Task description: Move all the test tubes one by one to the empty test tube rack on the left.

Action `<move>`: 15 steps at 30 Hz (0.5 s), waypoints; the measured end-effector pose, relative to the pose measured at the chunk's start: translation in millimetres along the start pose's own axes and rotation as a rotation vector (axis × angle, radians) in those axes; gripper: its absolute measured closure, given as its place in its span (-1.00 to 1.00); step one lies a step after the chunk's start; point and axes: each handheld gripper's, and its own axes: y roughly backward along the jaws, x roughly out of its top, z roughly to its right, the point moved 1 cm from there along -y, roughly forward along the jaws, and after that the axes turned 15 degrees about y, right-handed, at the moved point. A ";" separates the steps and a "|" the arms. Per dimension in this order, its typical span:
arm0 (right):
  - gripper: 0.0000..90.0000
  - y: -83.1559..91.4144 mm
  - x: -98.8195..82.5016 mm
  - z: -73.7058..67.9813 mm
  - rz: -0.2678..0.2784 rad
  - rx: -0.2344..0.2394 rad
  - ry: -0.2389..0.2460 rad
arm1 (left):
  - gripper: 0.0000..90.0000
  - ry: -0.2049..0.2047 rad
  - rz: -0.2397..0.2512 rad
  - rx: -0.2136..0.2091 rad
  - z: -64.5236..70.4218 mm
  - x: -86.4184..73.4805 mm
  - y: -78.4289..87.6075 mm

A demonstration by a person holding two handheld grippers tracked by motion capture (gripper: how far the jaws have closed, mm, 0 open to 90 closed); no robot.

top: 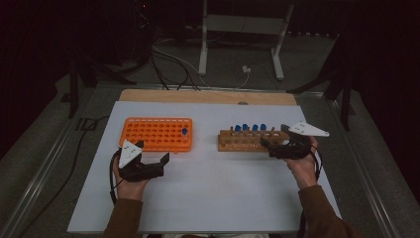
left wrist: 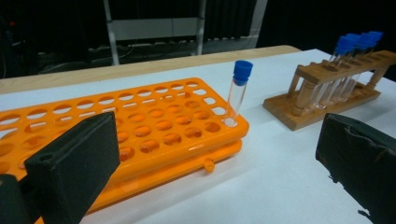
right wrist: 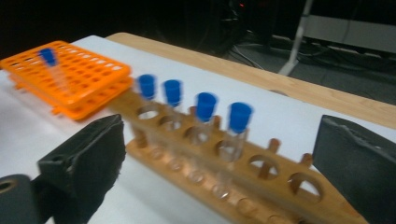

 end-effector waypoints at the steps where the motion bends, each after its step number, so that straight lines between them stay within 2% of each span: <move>1: -0.90 -2.9 0.0 3.1 -0.006 -0.009 -0.006 | -0.99 0.001 -0.001 0.003 -0.3 -0.2 -0.3; 4: -0.83 -12.9 -2.4 10.6 -0.035 -0.017 -0.017 | -0.99 0.006 0.002 0.006 -1.2 -0.4 -0.8; 9: -0.62 -29.0 -9.7 13.8 -0.069 0.001 -0.036 | -0.99 0.017 -0.004 0.019 -3.3 -2.3 -2.2; 12: -0.27 -38.4 -14.0 13.1 -0.095 0.008 -0.035 | -0.99 0.014 -0.008 0.025 -3.1 -3.4 -3.4; 13: -0.14 -40.8 -15.3 12.5 -0.094 0.022 -0.038 | -0.99 0.013 -0.009 0.026 -2.9 -3.6 -3.6; 15: 0.11 -44.3 -16.9 10.6 -0.095 0.023 -0.021 | -0.99 0.008 -0.012 0.029 -2.8 -4.0 -4.1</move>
